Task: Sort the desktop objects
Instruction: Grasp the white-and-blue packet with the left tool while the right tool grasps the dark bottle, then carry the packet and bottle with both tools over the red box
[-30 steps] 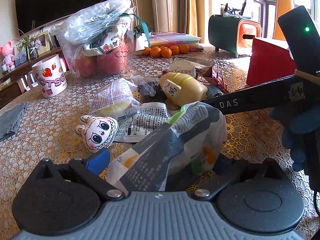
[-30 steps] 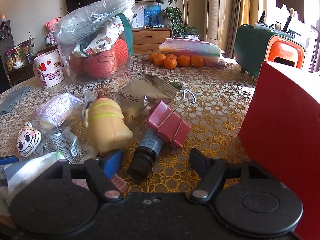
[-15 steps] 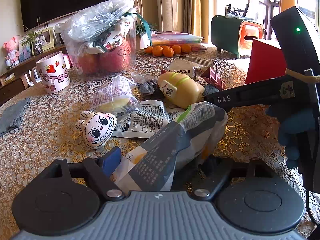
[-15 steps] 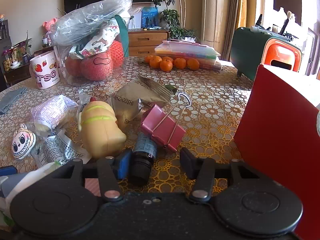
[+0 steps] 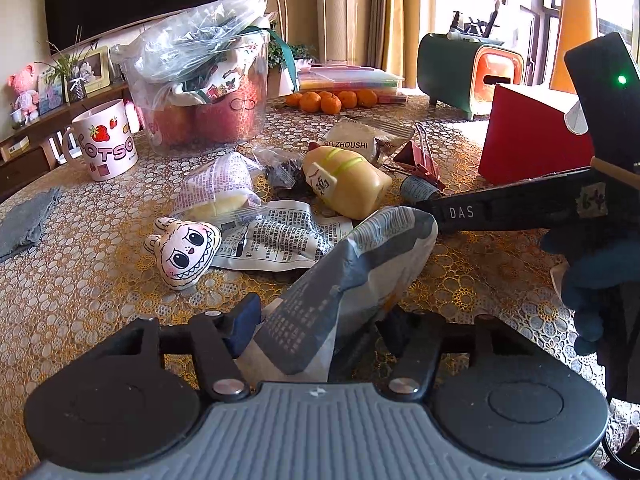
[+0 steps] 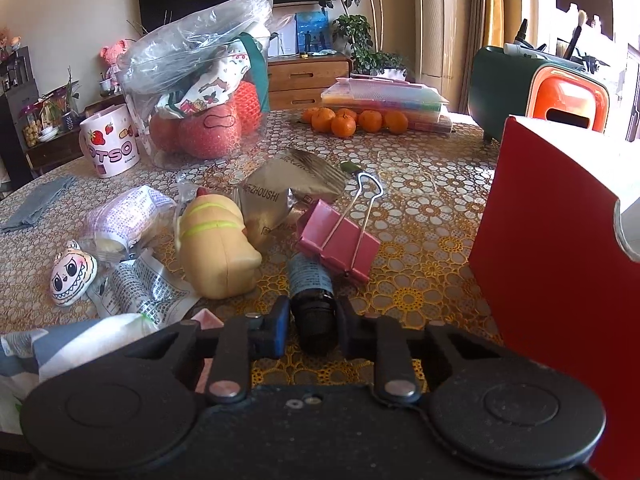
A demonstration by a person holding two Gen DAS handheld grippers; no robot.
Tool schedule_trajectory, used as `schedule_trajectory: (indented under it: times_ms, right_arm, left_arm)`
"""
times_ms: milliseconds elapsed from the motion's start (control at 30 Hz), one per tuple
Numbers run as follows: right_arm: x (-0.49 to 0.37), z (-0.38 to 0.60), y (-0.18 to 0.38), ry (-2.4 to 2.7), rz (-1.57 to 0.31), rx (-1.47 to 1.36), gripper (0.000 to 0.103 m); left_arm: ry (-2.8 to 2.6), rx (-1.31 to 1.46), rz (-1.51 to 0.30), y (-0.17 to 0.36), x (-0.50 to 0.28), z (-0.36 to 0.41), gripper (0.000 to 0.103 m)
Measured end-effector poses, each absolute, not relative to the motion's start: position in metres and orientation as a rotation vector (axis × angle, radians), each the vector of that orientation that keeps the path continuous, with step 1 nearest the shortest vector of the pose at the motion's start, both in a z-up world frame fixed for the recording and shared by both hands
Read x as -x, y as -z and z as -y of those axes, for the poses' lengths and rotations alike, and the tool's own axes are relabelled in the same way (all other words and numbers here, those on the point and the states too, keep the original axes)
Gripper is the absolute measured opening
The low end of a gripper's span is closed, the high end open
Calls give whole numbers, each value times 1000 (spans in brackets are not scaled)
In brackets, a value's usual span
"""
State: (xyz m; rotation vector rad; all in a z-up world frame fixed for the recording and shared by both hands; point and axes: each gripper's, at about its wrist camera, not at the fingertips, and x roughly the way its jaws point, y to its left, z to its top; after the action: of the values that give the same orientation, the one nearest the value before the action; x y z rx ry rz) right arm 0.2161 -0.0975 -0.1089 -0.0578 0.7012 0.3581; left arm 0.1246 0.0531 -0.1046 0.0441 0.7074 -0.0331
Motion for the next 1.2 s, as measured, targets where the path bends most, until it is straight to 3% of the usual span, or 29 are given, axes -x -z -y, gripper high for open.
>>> schedule_trajectory:
  times_ms: [333,1200]
  right_arm:
    - [-190,117,107,-378,-717,39,23]
    - [-133,158,80,-433,-690,-22,23]
  left_arm:
    - [24,-9,-723,98,-119,-46,55]
    - [43,-3,-706,62,-97,-7,55]
